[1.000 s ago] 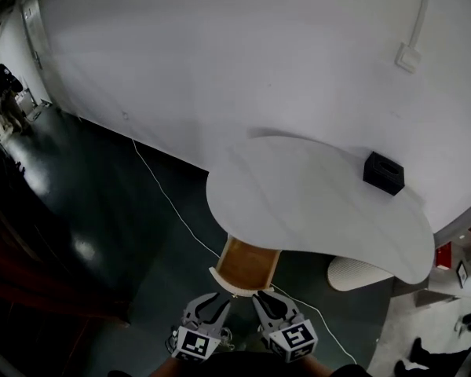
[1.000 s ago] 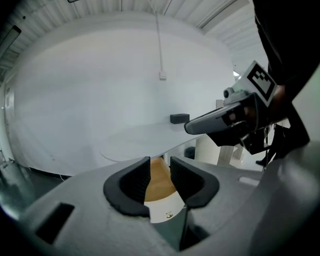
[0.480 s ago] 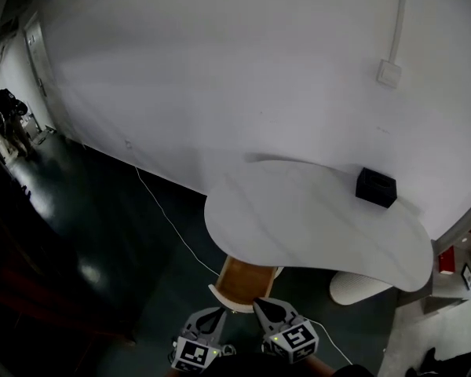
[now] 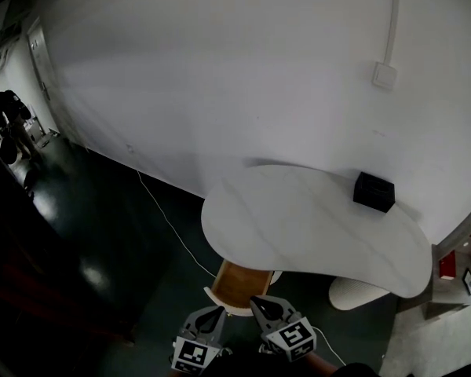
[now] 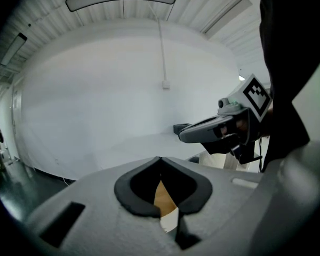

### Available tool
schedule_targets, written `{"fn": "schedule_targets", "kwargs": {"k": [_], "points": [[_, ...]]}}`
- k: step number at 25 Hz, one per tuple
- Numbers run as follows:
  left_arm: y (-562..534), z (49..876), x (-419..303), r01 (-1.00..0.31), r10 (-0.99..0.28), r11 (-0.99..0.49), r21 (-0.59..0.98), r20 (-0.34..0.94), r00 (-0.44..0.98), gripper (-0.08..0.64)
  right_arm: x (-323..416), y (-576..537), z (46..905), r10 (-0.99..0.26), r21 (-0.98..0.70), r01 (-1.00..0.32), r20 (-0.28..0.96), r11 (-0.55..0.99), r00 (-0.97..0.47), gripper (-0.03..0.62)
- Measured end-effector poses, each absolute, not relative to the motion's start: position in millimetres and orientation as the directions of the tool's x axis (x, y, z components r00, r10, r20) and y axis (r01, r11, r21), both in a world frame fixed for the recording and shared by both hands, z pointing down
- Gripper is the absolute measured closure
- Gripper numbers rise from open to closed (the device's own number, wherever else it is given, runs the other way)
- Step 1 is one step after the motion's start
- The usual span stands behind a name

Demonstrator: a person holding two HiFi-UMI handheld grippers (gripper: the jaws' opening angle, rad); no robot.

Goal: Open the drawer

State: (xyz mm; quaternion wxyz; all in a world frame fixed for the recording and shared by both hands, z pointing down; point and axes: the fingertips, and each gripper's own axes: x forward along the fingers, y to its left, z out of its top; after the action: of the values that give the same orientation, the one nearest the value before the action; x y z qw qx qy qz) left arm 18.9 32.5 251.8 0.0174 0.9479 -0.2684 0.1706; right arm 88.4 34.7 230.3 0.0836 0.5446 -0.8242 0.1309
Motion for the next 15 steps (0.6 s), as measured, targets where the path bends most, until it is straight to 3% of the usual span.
{"fn": "schedule_targets", "kwargs": {"k": [15], "points": [[27,256,37,-0.545,-0.523,-0.838,-0.031,0.333,0.785,0.541,106,26,243,-0.861,-0.079,-0.912,0.305,0.403,-0.407,0.589]]}}
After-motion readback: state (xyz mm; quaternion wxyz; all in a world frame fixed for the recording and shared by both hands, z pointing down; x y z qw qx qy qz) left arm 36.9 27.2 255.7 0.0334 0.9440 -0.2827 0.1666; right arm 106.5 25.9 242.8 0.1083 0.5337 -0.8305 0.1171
